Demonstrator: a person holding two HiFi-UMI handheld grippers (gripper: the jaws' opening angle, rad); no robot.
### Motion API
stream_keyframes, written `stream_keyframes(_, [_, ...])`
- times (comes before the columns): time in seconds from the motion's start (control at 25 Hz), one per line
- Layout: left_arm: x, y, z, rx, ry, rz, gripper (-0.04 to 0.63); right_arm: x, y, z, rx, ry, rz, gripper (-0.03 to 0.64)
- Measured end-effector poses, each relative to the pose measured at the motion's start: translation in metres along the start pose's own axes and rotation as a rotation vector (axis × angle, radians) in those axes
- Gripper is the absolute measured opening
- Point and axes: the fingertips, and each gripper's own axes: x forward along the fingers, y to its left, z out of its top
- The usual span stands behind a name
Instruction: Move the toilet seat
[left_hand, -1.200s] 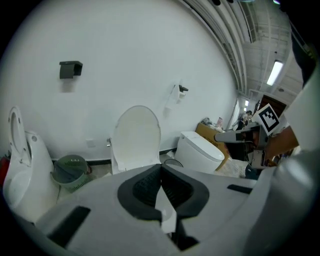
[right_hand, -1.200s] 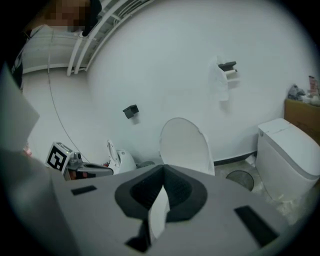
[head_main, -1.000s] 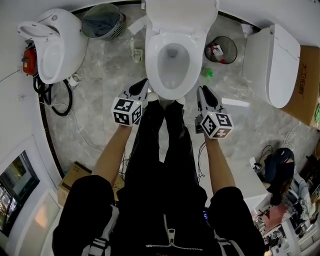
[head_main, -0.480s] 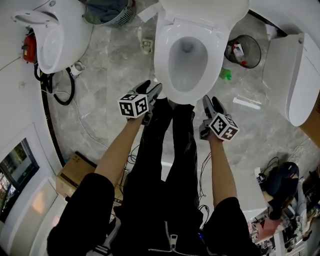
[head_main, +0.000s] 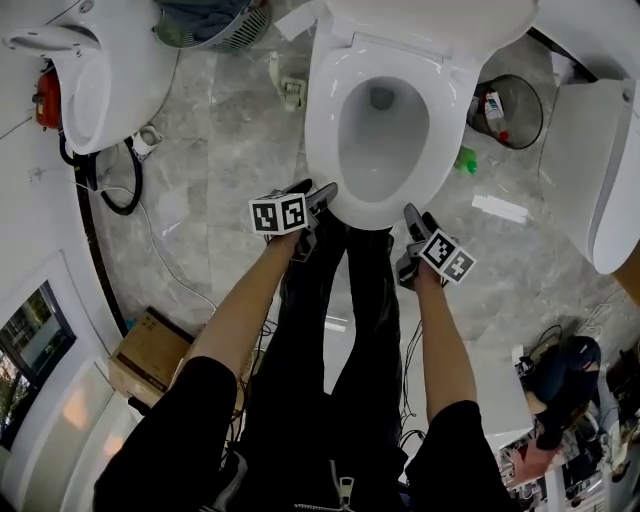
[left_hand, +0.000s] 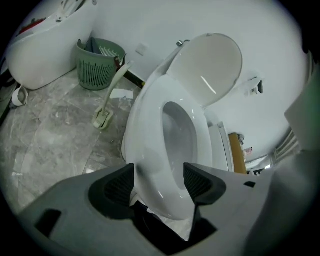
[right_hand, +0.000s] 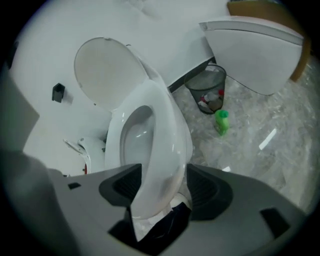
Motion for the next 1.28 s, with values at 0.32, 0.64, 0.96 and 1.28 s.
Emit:
stream_keyframes(0.32, [0.015, 0.018, -0.009, -0.161, -0.02, 0.039, 0.222, 0.028, -0.002, -0.019, 0.133, 0.072, 0.038, 0.212])
stream_keyframes(0.64, [-0.008, 0.006, -0.004, -0.223, -0.032, 0.042, 0.198, 0.012, 0.01, -0.018, 0.174, 0.152, 0.045, 0.195])
stream_keyframes(0.96, [-0.062, -0.044, 0.02, -0.355, -0.122, 0.017, 0.196, -0.052, 0.05, 0.004, 0.244, 0.145, 0.133, 0.166])
stream_keyframes(1.28, [-0.116, -0.104, 0.077, -0.447, -0.266, -0.042, 0.206, -0.112, 0.11, 0.054, 0.296, 0.132, 0.274, 0.158])
